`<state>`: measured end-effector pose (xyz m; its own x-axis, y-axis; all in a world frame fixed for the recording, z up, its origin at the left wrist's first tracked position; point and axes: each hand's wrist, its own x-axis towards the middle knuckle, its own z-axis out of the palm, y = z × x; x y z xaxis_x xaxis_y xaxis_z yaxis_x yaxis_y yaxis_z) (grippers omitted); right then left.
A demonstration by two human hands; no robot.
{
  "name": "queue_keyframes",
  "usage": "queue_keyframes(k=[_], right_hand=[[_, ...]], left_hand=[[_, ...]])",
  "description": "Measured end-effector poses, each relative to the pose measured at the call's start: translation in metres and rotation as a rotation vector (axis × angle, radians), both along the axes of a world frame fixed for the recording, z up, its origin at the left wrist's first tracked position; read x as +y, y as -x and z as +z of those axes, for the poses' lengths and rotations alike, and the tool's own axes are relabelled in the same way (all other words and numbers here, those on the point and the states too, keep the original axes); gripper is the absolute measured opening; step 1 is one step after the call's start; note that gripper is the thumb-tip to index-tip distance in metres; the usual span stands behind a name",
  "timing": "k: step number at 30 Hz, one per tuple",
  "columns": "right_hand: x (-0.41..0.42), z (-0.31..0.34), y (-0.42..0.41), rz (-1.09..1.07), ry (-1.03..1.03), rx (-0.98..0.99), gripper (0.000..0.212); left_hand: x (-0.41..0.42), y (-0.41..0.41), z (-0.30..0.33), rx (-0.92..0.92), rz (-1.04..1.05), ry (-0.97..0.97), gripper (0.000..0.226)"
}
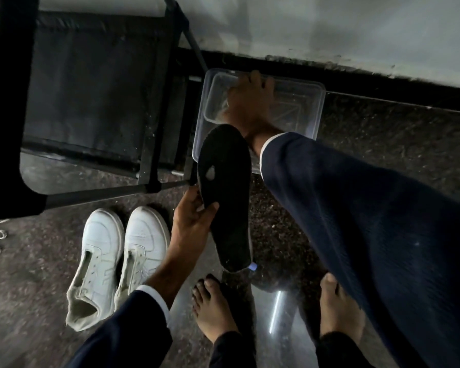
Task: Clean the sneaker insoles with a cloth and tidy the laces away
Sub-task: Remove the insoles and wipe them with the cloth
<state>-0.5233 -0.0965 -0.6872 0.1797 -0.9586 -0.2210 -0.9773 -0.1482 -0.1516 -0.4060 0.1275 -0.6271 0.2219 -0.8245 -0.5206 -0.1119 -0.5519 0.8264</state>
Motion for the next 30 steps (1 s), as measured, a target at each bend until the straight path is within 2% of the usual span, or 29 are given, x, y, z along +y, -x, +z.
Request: queue_keyframes(k=[7,9,11,13,16,19,24,30], right_hand=[[-0.002,0.014,0.005,-0.123,-0.027,-0.078,0.034],[0.007,0.030,0.009,-0.191,-0.045,-0.199,0.032],[0.016,0.050,0.018,-0.311,-0.059,-0.439,0.028],[0.031,0.080,0.033,-0.399,-0.118,-0.678,0.021],[0.060,0.141,0.060,-0.453,-0.262,-0.832,0.010],[0.096,0.216,0.082,-0.534,-0.342,-0.874,0.029],[0.142,0.325,0.107,-0.605,-0.417,-0.993,0.022],[0.167,0.416,0.088,-0.677,-0.434,-1.043,0.016]], left_hand=[[0.000,-0.002,0.010,0.042,0.022,-0.012,0.029],[0.005,0.000,0.023,0.059,0.032,-0.031,0.026],[0.012,0.002,0.041,0.070,0.021,-0.043,0.025],[0.022,0.006,0.070,0.094,0.021,-0.074,0.025],[0.036,0.013,0.123,0.104,0.005,-0.127,0.030],[0.045,0.020,0.189,0.150,-0.011,-0.160,0.021],[0.050,0.021,0.299,0.183,-0.039,-0.146,0.027],[0.054,-0.008,0.377,0.157,-0.110,-0.060,0.022]])
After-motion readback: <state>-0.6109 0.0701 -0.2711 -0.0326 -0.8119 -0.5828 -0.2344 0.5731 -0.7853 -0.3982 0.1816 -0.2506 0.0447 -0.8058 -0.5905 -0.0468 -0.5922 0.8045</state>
